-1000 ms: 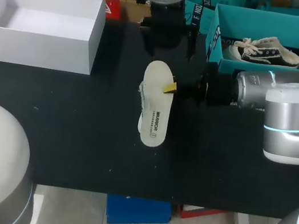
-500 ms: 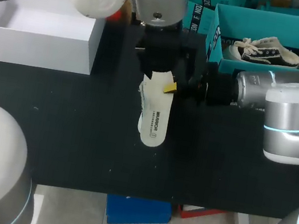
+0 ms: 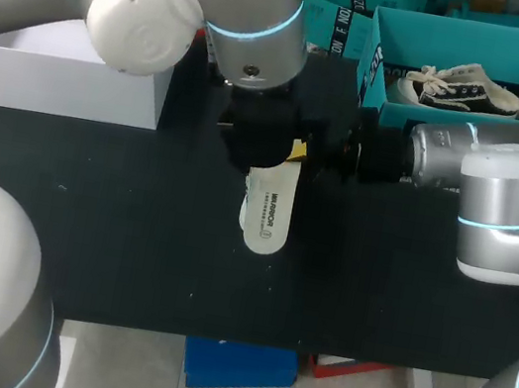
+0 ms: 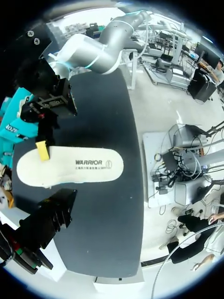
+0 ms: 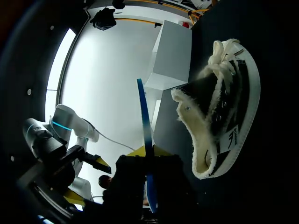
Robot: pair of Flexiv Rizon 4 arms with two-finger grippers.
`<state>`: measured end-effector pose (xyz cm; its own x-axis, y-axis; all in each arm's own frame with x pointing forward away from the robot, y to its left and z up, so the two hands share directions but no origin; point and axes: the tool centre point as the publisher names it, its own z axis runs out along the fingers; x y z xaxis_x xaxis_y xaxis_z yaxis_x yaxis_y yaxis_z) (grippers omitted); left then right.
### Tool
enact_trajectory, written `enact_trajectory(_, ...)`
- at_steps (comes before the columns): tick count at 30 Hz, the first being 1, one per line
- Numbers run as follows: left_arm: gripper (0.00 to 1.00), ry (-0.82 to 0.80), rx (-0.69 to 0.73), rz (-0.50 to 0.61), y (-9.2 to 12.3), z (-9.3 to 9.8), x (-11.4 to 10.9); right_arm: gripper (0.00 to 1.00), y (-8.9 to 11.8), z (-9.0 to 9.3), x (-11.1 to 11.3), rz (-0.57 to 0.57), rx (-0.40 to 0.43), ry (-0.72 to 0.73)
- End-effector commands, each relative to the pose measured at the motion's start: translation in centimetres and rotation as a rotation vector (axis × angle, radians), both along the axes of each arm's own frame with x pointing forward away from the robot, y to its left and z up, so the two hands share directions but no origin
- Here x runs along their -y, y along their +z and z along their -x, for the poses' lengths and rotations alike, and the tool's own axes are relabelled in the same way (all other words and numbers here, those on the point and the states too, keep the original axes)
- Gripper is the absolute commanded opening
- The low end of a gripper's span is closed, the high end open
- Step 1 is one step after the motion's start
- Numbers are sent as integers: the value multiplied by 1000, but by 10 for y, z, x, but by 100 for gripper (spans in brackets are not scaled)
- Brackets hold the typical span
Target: Take the shoe out of the shoebox, open the shoe tongue, remove and reinsert the insole, then place the shoe into the shoebox
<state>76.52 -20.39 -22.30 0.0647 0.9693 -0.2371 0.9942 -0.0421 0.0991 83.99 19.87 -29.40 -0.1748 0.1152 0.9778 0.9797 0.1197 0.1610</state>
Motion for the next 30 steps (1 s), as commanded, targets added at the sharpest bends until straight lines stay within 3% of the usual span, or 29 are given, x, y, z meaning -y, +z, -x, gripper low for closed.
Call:
enact_trajectory(1,100,9,26,46,-3,13,-15,0,-1,-1,-1,1,0,1)
enact_trajectory(7,100,-16,58,224,-5,17,-26,0,-1,-1,-1,1,0,1)
enact_trajectory(20,100,22,111,631,-5,4,-52,0,-1,-1,-1,1,0,1)
enact_trajectory(30,100,21,190,851,-7,-4,-58,0,-1,-1,-1,1,0,1)
